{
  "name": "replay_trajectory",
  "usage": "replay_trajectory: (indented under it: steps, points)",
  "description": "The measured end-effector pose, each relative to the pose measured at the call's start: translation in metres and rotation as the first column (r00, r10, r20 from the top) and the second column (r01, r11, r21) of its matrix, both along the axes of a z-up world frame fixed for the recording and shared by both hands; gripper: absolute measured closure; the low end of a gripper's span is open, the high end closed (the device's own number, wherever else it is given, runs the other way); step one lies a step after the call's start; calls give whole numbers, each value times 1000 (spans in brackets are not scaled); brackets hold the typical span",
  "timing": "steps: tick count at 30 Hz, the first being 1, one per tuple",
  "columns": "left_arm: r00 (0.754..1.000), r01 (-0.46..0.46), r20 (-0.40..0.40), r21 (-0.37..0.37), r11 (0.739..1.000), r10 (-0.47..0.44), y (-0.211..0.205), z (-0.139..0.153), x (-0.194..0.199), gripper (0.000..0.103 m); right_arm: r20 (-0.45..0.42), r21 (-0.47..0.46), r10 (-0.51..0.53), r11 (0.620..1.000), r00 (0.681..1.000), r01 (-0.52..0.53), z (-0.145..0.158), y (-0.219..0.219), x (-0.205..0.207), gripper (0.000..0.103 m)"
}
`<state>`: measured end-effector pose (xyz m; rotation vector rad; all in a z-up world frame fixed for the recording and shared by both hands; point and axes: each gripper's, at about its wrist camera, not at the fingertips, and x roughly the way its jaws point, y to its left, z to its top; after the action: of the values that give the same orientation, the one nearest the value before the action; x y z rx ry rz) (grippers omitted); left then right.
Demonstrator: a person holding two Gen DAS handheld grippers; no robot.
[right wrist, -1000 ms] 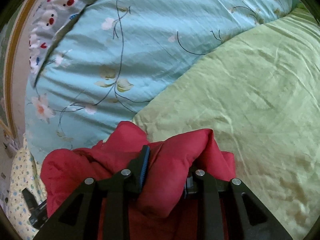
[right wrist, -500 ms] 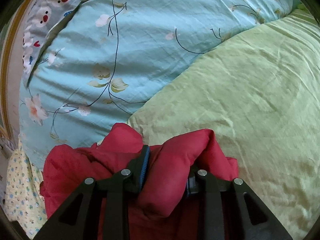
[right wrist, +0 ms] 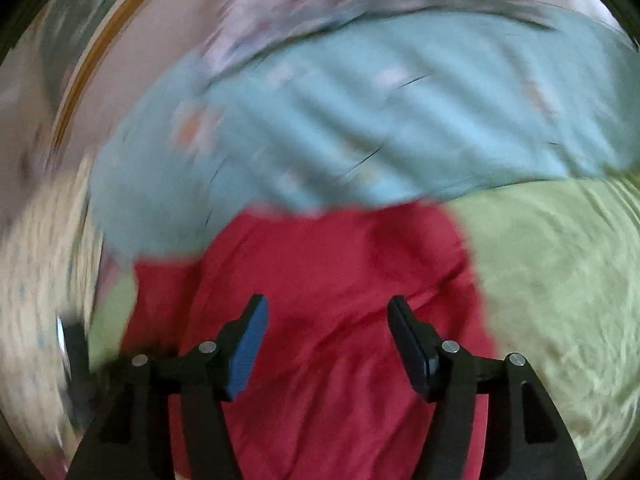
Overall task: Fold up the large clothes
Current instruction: 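Carry the held hem over the coat body with both grippers, then lower the hem onto the folded coat and open both grippers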
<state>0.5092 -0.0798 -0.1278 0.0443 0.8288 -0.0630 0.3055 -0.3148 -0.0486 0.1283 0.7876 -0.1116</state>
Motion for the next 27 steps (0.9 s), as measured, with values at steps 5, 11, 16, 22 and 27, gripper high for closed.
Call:
replay_trajectory:
  steps: [5,11,16,22,27]
  points:
    - [1000,-21,-14,-29,999,21,10,12,9,55,-169,-154,124,977,978,-150,-43,44,35,41]
    - [991,-120,-64,-13,993,118,52,-3,51,54,-188,-137,-54,990,981,28,-66,-9,70,41]
    - [983,-151,-112,-53,987,145,65,-20,76,51,-168,-56,-105,994,980,97,-82,-38,82,39]
    - [982,-160,-98,-9,987,159,61,-28,84,49,-159,-37,-111,994,981,106,-89,-41,86,38]
    - [983,-154,-95,8,988,154,58,-28,82,49,-151,-20,-108,994,983,106,-94,-46,81,38]
